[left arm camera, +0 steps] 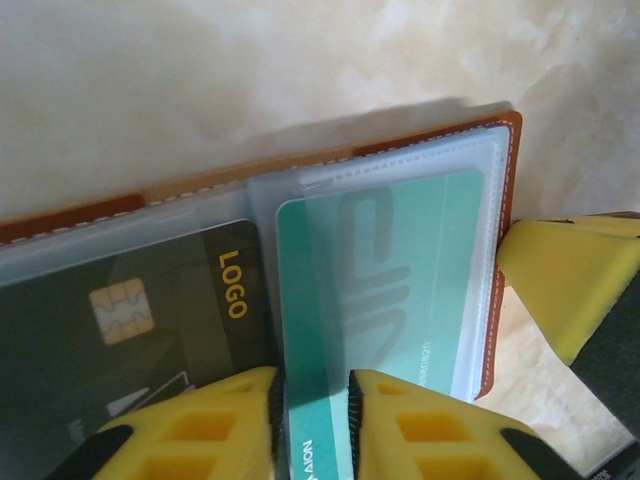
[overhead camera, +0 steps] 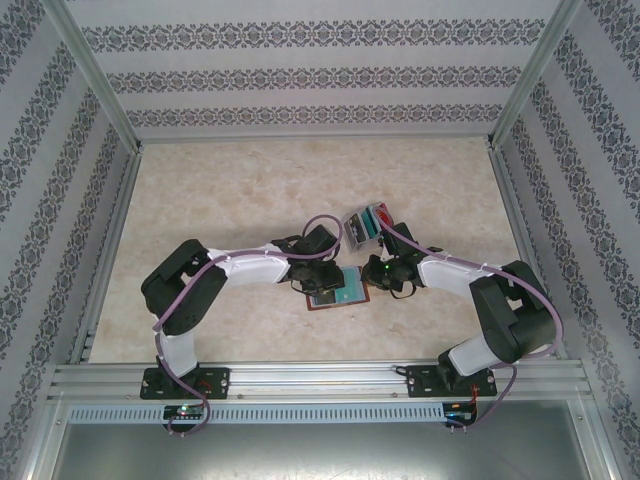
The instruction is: Put the credit cards into the card holder
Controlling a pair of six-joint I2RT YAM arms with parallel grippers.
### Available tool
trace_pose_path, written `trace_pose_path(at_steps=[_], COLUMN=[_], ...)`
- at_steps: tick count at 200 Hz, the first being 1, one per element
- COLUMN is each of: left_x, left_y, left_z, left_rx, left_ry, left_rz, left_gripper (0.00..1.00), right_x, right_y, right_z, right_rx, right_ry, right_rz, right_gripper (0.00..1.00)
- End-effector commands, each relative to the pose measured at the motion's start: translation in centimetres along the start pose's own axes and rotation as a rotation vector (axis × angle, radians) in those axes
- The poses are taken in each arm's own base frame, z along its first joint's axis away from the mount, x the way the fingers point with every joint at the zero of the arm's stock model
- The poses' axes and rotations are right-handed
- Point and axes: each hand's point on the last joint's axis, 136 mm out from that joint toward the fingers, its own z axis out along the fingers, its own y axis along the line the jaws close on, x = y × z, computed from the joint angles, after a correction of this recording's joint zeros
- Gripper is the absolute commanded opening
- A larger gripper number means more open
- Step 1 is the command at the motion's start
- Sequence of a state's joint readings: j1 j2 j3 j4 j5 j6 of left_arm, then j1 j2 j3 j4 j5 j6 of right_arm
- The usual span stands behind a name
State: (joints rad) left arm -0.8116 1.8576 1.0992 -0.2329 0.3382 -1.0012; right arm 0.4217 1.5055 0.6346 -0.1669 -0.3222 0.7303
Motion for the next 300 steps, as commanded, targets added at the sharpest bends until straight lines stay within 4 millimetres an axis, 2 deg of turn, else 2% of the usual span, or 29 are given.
trace_pose_path(at_steps=[1, 33, 67, 100, 143, 157, 173, 197, 216, 231, 240, 263, 279, 300], left_x=[0.1, 0.3, 0.3, -0.1, -0.9, -1.1, -1.7, -2.9, -4.7, -6.7, -8.1, -11.6, -13.3, -15.0], left_y=[-1.1, -1.7, -2.5, -0.8, 3.3, 3.3, 1.8, 0.9, -0.6, -1.4, -1.5, -3.5, -4.7, -5.1], left_z=[0.5, 1.0, 0.6, -0.4, -2.1, -2.7, -3.8, -5.4, -7.2, -7.6, -7.3, -5.8, -4.5, -3.0], left_rx=[0.018, 0.045, 0.082, 0.015, -0.164, -0.149, -0.084, -0.078, -0.008, 0.051, 0.063, 0.148, 0.170, 0.144], left_ry=[0.022, 0.045, 0.038, -0.012, -0.060, -0.080, -0.115, -0.168, -0.227, -0.250, -0.236, -0.183, -0.173, -0.154], left_rz=[0.027, 0.029, 0.045, 0.042, 0.045, 0.060, 0.091, 0.110, 0.102, 0.074, 0.039, -0.010, -0.006, -0.009], left_gripper=[0.21, 0.24, 0.28, 0.40, 0.41, 0.42, 0.45, 0.46, 0.53, 0.58, 0.60, 0.60, 0.61, 0.60], right_x=[2.9, 2.8, 2.8, 2.7, 2.0, 1.3, 0.1, -2.8, -6.1, -8.6, -9.9, -12.7, -14.2, -15.8], right_y=[-3.3, -3.2, -3.0, -3.4, -2.5, -1.3, 0.5, 2.7, 2.1, 1.9, 1.7, 0.5, -0.4, -0.4], right_z=[0.7, 0.7, 0.6, 0.5, -0.6, -1.7, -3.5, -7.5, -10.9, -12.5, -12.8, -12.4, -11.9, -11.2], right_rx=[0.127, 0.124, 0.119, 0.135, 0.121, 0.078, 0.018, -0.044, 0.025, 0.084, 0.133, 0.298, 0.379, 0.379], right_ry=[0.094, 0.090, 0.089, 0.081, 0.041, 0.006, -0.051, -0.176, -0.282, -0.334, -0.331, -0.273, -0.241, -0.245], right_rz=[0.034, 0.035, 0.034, 0.031, 0.008, -0.013, -0.045, -0.097, -0.138, -0.206, -0.250, -0.307, -0.309, -0.302], right_gripper=[0.13, 0.13, 0.13, 0.13, 0.16, 0.19, 0.22, 0.29, 0.33, 0.40, 0.40, 0.41, 0.40, 0.42])
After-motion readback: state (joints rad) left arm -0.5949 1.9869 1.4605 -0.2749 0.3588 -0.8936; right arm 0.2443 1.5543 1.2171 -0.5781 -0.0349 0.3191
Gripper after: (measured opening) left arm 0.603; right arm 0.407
